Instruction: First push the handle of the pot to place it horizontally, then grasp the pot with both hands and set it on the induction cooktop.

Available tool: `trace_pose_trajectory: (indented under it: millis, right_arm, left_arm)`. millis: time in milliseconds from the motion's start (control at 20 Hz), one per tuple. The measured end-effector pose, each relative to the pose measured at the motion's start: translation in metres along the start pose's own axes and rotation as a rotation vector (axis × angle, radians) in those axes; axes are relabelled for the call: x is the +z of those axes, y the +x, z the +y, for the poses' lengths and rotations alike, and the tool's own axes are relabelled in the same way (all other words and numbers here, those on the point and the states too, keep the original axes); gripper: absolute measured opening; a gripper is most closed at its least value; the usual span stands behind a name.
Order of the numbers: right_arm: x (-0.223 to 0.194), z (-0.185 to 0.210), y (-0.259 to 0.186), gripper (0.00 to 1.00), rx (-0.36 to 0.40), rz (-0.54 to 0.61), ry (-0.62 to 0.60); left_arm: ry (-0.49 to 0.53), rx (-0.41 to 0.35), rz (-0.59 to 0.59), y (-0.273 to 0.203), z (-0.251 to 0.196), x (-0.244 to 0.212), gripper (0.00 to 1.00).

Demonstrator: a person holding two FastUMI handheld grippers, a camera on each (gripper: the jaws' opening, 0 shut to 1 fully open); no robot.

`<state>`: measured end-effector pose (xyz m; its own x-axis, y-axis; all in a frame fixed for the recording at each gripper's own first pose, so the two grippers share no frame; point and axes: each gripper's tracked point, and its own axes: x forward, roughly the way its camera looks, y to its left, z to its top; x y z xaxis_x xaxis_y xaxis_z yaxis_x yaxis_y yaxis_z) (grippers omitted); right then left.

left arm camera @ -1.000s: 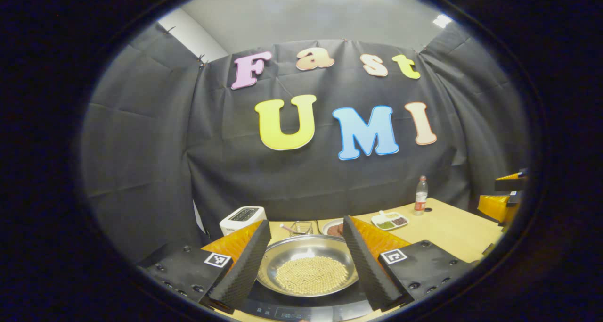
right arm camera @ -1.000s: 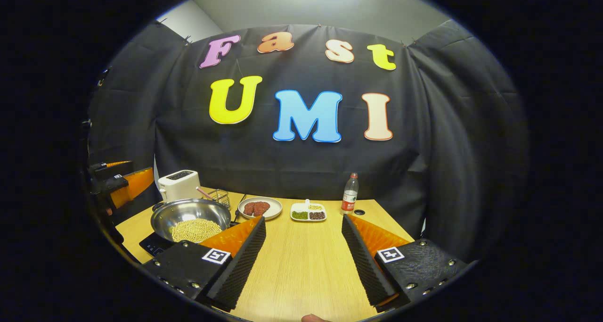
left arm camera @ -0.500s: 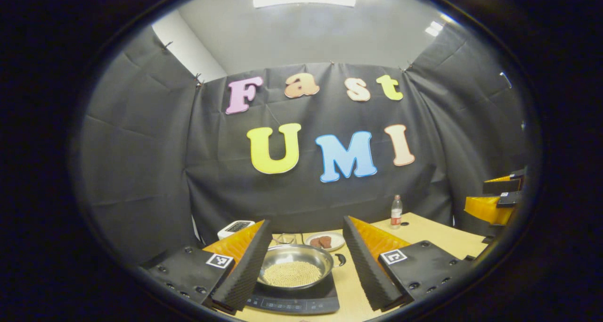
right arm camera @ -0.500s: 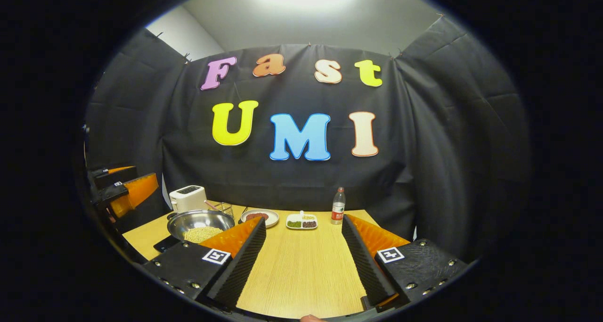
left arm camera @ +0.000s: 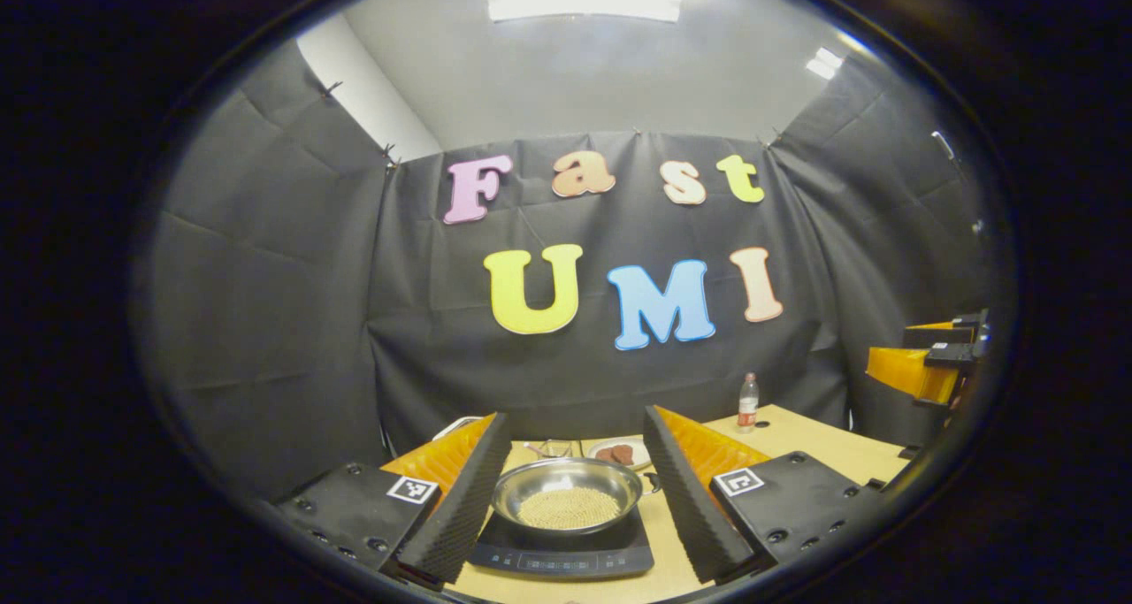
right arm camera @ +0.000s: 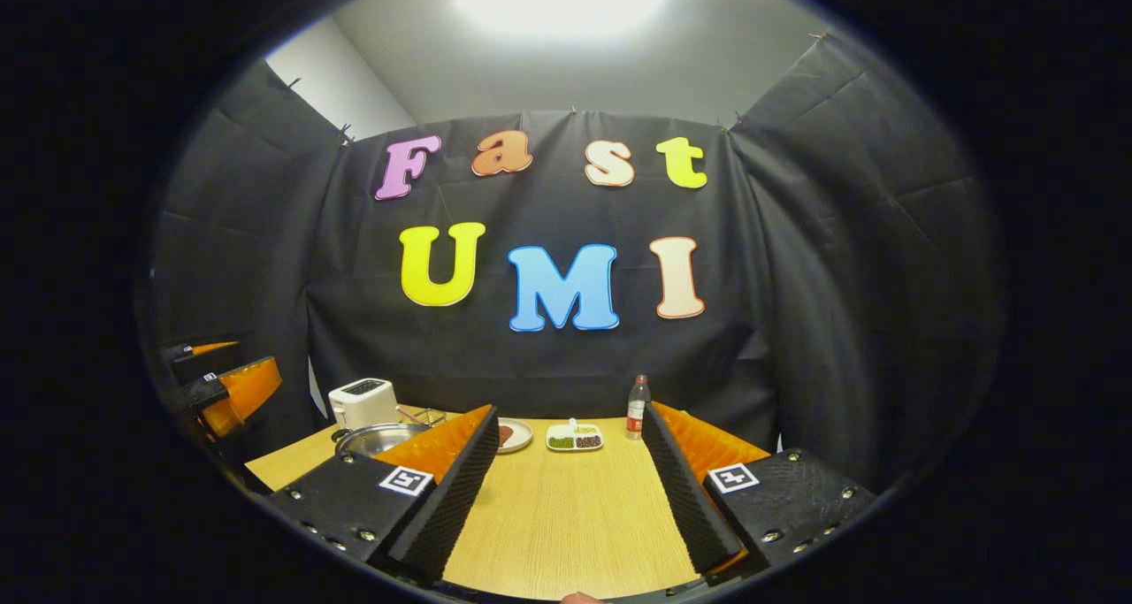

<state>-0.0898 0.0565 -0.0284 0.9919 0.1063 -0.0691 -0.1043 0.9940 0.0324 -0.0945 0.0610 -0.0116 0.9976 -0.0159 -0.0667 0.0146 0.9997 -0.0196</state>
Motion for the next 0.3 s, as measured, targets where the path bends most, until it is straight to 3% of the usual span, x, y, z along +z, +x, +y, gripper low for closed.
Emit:
trace_pose_trajectory:
  millis: [100,150,300]
  right_arm:
    - [0.0026,0.0070,-0.0036,0.97,0.007,-0.011,0.007]
    - [0.0014,0.0089,-0.0031,0.97,0.010,-0.011,0.009]
    - [-0.0056,0.0132,-0.0028,0.97,0.014,0.020,0.011]
  left_arm:
    - [-0.003,0.005,-0.002,-0.0018,0.0063,0.0019,0.98]
    - [-0.001,0.005,-0.007,-0.0023,0.0060,0.0035,0.90]
    - [0.018,0.002,-0.017,-0.0049,0.0039,0.0061,0.90]
